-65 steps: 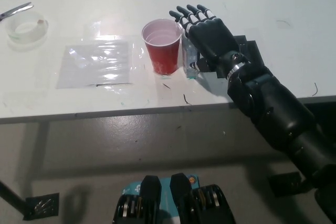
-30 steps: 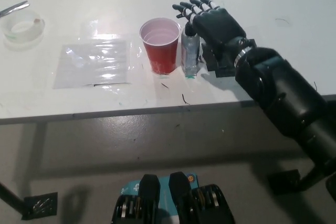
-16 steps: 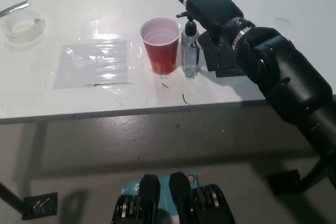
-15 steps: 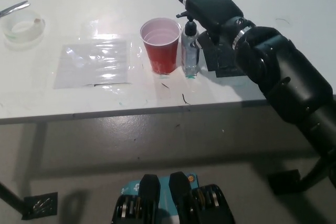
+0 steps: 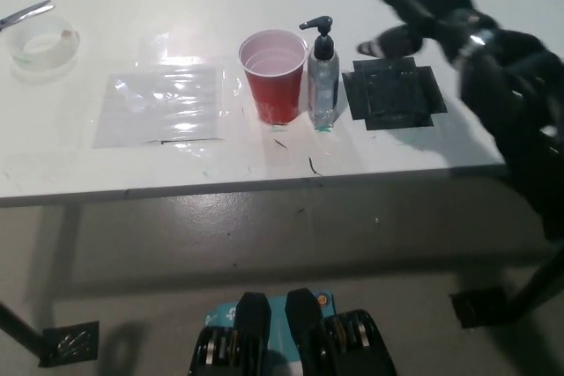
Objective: The robot uses its right hand to press the hand soap kept in the middle of the table to get liquid hand soap out
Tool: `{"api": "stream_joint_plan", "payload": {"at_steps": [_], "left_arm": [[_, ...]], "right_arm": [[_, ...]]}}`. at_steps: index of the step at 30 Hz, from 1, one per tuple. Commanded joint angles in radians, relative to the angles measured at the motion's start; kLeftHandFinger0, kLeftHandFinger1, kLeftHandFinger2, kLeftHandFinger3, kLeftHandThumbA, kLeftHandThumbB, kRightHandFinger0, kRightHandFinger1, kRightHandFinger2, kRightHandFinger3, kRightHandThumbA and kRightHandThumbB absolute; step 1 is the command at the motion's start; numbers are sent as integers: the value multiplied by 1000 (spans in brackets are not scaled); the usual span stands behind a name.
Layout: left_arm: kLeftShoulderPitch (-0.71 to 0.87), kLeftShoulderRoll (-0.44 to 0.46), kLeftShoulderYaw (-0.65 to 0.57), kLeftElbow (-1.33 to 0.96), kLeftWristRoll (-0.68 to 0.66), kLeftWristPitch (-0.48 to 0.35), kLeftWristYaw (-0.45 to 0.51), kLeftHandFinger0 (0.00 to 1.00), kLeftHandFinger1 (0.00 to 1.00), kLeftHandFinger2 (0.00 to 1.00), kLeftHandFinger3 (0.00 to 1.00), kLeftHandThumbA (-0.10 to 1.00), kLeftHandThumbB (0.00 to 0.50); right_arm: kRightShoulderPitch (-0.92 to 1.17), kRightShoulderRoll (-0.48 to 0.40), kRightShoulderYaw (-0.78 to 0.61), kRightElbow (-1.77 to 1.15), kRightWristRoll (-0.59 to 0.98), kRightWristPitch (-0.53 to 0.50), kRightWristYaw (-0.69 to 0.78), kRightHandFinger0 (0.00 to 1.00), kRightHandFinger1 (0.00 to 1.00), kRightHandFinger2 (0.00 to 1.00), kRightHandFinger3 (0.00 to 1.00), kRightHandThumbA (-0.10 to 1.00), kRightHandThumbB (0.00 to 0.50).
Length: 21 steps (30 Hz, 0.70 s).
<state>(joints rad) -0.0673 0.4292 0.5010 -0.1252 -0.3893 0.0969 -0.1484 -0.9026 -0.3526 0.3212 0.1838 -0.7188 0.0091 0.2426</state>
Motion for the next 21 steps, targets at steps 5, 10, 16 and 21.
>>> {"api": "stream_joint_plan", "payload": {"at_steps": [5, 10, 16, 21], "left_arm": [[-3, 33, 7, -5, 4, -31, -1, 264, 322, 411, 554, 754, 31], [1, 31, 8, -7, 12, -39, 1, 268, 328, 423, 569, 760, 17], [-1, 25, 10, -15, 12, -19, 14, 291, 349, 437, 580, 763, 31], [-9, 21, 6, -10, 23, -25, 19, 297, 341, 433, 579, 770, 30]], "right_arm": [[204, -45, -203, -305, 152, 179, 75, 1000, 1000, 1000, 1000, 1000, 430], [305, -18, -300, -389, 236, 241, 77, 1000, 1000, 1000, 1000, 1000, 406], [455, 31, -448, -370, 389, 187, 11, 1000, 1000, 1000, 1000, 1000, 265], [506, 41, -496, -343, 434, 173, 7, 1000, 1000, 1000, 1000, 1000, 209]]}}
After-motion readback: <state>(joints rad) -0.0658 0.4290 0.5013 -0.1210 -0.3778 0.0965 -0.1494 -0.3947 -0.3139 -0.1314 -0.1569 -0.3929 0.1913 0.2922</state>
